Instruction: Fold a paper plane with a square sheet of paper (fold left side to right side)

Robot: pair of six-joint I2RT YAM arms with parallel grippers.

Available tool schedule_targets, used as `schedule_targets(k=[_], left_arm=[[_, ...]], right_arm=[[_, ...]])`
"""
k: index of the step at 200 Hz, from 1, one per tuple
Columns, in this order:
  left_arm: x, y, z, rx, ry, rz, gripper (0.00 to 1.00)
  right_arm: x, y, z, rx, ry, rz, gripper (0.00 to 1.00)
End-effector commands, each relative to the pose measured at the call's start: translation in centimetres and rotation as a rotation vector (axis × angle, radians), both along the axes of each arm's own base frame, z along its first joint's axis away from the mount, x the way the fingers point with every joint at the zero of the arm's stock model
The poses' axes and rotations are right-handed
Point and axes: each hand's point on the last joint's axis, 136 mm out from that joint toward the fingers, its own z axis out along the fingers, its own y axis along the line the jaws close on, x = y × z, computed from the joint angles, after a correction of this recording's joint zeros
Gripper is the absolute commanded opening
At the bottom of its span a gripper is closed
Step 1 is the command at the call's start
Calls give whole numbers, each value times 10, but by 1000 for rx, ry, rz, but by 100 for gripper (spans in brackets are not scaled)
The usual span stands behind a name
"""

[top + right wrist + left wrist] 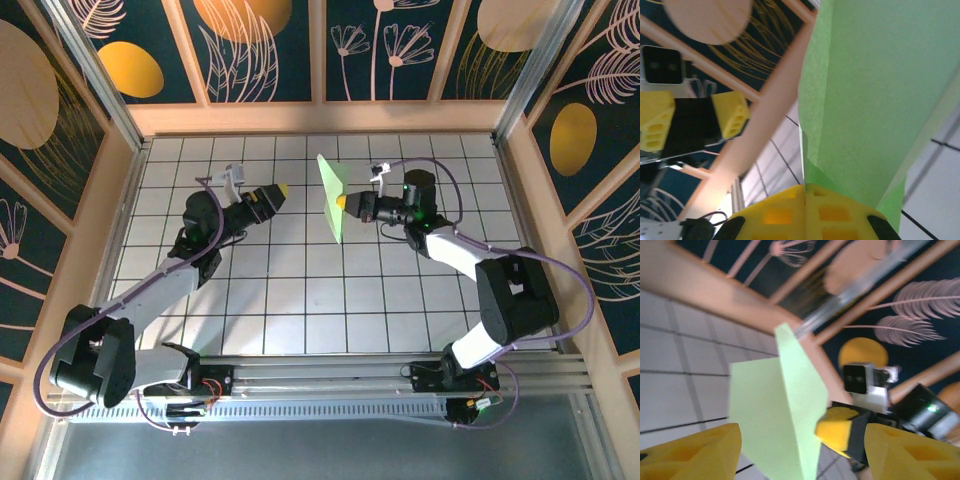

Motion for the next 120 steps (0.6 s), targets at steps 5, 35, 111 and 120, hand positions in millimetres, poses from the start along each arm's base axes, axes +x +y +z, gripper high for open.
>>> schedule_targets(k=[5, 35, 111, 120], left_arm=[[-20, -26, 45, -85, -152, -218, 61], [-23, -50, 37, -61, -130, -304, 58], [-18, -76, 27, -54, -98, -350, 46], [-18, -77, 26, -55, -92, -350, 39]], right_arm=[[-30, 6, 44, 128, -88, 151, 0], [-37, 11, 55, 166, -76, 193, 0], [-48, 22, 61, 178, -76, 248, 0], [-48, 23, 61, 178, -75, 249, 0]])
